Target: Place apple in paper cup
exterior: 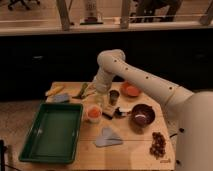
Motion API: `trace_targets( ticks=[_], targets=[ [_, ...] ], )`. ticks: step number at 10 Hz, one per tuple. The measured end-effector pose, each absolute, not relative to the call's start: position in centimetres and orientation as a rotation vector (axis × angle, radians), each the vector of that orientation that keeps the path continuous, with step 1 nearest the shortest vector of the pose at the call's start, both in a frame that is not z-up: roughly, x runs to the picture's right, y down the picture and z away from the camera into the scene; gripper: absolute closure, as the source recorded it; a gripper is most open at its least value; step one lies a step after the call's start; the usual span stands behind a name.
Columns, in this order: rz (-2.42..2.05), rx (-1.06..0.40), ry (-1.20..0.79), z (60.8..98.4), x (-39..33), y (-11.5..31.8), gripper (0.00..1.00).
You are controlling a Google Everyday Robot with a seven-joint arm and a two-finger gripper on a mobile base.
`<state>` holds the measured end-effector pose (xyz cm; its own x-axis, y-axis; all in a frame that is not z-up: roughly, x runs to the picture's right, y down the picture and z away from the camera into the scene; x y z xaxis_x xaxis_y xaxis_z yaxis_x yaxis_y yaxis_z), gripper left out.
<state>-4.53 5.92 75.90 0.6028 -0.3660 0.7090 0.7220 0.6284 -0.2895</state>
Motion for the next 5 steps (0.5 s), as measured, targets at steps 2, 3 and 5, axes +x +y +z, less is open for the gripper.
trace_targets(
  ticks=[2, 3, 5],
  targets=[
    [-0.676, -0.607, -0.652, 75.90, -4.52, 5.92, 0.20],
    [-0.676, -0.607, -0.652, 75.90, -4.53, 5.92, 0.20],
    [-0.676, -0.607, -0.652, 75.90, -4.52, 5.92, 0.20]
  ],
)
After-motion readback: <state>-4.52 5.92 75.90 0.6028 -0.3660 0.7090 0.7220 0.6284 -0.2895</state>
